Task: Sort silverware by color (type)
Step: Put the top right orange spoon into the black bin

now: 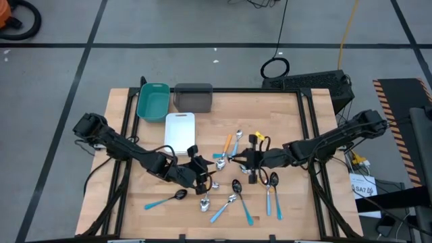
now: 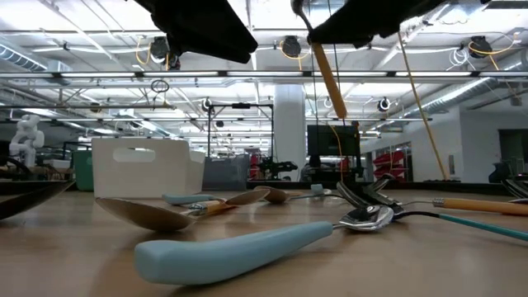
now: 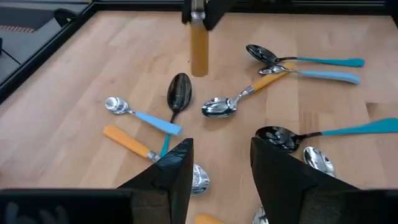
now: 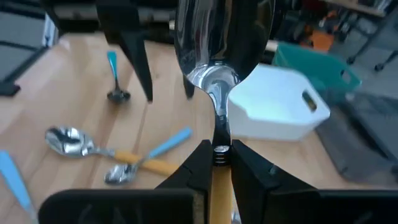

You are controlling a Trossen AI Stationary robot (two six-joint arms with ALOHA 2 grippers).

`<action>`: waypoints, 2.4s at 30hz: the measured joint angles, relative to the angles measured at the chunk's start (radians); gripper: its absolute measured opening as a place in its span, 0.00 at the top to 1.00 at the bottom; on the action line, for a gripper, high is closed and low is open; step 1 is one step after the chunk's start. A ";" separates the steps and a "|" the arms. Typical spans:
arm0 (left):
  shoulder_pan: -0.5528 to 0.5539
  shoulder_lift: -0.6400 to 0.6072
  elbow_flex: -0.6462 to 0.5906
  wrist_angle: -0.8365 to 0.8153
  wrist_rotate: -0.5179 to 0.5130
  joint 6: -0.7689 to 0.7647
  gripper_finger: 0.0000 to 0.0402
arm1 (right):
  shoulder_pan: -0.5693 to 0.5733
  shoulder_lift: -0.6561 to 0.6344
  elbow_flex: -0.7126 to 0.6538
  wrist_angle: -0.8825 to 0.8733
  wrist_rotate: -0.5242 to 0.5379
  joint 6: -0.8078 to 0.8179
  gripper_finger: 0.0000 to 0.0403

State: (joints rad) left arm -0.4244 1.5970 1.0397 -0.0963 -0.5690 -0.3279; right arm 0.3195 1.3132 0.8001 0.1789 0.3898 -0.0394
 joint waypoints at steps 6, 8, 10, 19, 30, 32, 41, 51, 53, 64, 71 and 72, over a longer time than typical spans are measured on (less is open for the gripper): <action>0.000 0.000 0.000 0.067 0.001 0.012 0.60 | 0.000 0.033 0.000 0.145 -0.003 -0.044 0.91; 0.000 0.000 0.000 0.093 0.001 0.022 0.60 | 0.000 0.045 0.000 0.187 -0.009 -0.057 0.91; 0.000 0.000 0.000 0.113 0.001 0.039 0.60 | -0.001 0.061 0.000 0.214 -0.042 -0.063 0.91; -0.010 0.000 0.000 0.115 0.003 0.053 0.60 | -0.004 0.076 0.000 0.251 -0.061 -0.087 0.91; 0.002 0.059 -0.002 0.135 0.004 0.059 0.60 | -0.004 0.076 0.000 0.266 -0.055 -0.118 0.91; 0.012 0.079 -0.002 0.149 -0.002 0.072 0.60 | -0.004 0.076 0.000 0.264 -0.054 -0.127 0.91; 0.040 0.101 -0.002 0.181 -0.004 0.047 0.60 | -0.004 0.076 0.000 0.265 -0.052 -0.162 0.91; 0.025 0.031 0.000 -0.044 -0.009 -0.042 0.60 | -0.044 0.076 0.000 0.250 -0.045 -0.191 0.91; 0.018 0.011 -0.001 -0.144 -0.012 -0.071 0.60 | -0.071 0.076 0.000 0.246 -0.044 -0.197 0.91; -0.002 -0.029 0.000 -0.468 -0.177 -0.166 0.60 | -0.227 0.076 0.000 0.221 -0.050 -0.280 0.91; 0.031 -0.094 -0.002 -0.650 -0.292 -0.132 0.60 | -0.332 0.076 0.000 0.243 -0.098 -0.297 0.91; 0.040 -0.113 -0.002 -0.649 -0.296 -0.117 0.60 | -0.344 0.076 0.000 0.249 -0.114 -0.293 0.91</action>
State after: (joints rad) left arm -0.3848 1.4839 1.0378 -0.7452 -0.8653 -0.4447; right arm -0.0249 1.3888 0.7998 0.4278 0.2756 -0.3326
